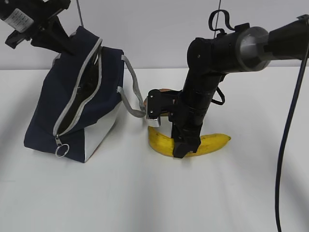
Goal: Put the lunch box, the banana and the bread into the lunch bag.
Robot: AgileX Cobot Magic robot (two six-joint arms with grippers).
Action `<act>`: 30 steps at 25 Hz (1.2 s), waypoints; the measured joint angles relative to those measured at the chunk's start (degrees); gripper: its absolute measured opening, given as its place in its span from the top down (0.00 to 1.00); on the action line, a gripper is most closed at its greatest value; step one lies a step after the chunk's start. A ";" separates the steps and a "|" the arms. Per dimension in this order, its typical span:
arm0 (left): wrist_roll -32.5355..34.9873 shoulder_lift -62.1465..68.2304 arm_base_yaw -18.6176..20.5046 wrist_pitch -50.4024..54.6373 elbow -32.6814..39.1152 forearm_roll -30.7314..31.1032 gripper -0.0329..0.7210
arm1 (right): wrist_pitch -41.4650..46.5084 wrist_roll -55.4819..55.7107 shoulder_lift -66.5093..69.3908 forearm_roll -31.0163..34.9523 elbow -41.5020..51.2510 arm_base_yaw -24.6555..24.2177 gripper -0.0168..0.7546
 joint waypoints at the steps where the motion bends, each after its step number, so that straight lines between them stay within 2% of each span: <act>1: 0.00 0.00 0.00 0.00 0.00 0.00 0.96 | 0.13 0.00 0.00 0.00 0.00 0.00 0.48; 8: 0.02 0.00 0.00 0.00 0.00 0.00 0.96 | 0.74 -0.11 0.00 -0.34 0.00 0.00 0.58; 19: 0.02 0.00 0.00 0.00 0.00 0.00 0.96 | 8.57 2.53 -0.98 -3.97 -3.36 0.00 0.58; 30: 0.02 0.00 0.00 0.00 0.00 -0.07 0.96 | 12.47 11.76 -13.23 -5.84 -3.40 -4.58 0.58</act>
